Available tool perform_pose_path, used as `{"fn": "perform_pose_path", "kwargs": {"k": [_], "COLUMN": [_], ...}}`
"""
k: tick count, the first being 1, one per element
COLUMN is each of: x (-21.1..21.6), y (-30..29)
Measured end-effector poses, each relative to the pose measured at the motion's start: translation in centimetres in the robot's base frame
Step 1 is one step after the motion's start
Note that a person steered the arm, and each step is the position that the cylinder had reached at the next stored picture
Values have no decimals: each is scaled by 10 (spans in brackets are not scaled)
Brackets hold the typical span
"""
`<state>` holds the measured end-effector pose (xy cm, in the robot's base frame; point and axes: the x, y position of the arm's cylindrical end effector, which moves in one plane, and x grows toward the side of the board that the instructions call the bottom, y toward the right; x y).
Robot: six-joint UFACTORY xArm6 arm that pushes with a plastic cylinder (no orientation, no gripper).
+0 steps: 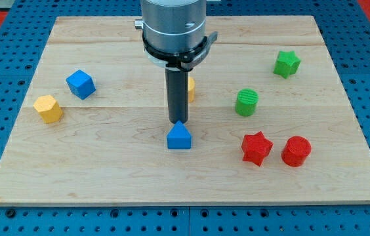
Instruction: Move blue triangle towards the bottom center
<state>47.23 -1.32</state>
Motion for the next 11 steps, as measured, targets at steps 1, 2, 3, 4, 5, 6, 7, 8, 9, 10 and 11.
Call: {"fn": "perform_pose_path", "kwargs": {"k": [1,2,3,4,5,6,7,8,9,10,11], "x": [1,1,1,1,11,24,38,43,44,44,46], "y": [0,0,-6,-20,-22,-22,-22,-18,-17,-16,-16]}}
